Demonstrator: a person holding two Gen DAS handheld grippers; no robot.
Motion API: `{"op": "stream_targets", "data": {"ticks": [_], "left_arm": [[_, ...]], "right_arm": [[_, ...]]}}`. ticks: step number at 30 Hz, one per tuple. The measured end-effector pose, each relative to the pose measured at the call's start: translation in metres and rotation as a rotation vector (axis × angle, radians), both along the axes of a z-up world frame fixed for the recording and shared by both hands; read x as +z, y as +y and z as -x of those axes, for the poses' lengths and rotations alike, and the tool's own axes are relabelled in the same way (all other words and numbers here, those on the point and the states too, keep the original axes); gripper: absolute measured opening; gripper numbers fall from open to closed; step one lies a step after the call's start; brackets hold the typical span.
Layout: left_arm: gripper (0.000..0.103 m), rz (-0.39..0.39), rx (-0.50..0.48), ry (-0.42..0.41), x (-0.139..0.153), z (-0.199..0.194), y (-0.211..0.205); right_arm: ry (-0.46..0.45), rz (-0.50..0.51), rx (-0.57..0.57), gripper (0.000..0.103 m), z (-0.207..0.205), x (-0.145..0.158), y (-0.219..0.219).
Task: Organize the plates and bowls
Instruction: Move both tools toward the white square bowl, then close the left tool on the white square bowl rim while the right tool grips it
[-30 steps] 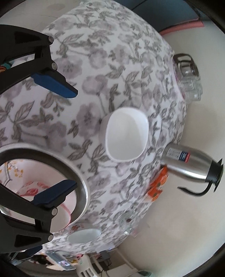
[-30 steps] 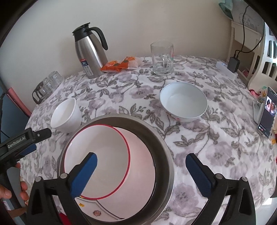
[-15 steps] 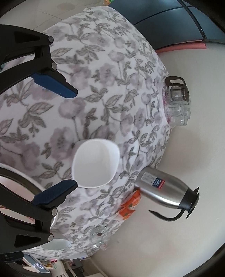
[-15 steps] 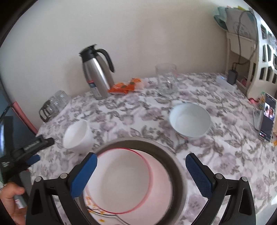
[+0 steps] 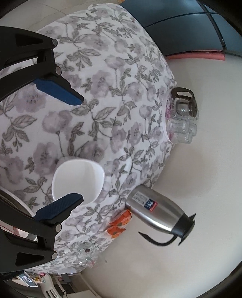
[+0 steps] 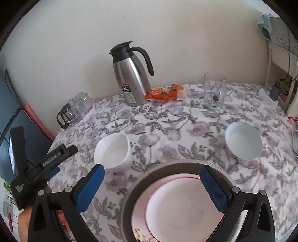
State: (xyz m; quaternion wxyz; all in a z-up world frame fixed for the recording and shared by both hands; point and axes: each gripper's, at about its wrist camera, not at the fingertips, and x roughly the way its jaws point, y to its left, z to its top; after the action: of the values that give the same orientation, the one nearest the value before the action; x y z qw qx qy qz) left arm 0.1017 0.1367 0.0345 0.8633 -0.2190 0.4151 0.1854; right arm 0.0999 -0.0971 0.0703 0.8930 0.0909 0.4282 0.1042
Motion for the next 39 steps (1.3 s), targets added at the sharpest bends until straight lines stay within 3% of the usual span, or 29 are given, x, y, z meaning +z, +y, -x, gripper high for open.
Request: {"op": "stream_targets", "data": {"ticks": [3,10,16,29,35,39], "left_arm": [[0.096,0.008,0.015,0.027,-0.005,-0.005,0.008],[0.096,0.106,0.034,0.066,-0.017,-0.016,0.028],[0.095,0.173,0.019,0.080,-0.027,-0.027,0.034],[0.093,0.242,-0.050,0.133,-0.060,-0.066,0.026],[0.084,0.250,-0.071,0.147,-0.070,-0.079,0.020],[0.070,0.250,-0.098,0.152,-0.075,-0.085,0.014]], "right_arm": [[0.015,0.028,-0.017,0.103,-0.011,0.000,0.010],[0.050,-0.011,0.015,0.103,-0.036,-0.002,0.031],[0.081,0.025,0.025,0.102,-0.053,-0.016,0.051],[0.222,0.066,-0.008,0.067,-0.088,-0.067,0.069],[0.259,0.083,-0.002,0.062,-0.097,-0.086,0.079],[0.282,0.093,0.015,0.054,-0.102,-0.096,0.087]]}}
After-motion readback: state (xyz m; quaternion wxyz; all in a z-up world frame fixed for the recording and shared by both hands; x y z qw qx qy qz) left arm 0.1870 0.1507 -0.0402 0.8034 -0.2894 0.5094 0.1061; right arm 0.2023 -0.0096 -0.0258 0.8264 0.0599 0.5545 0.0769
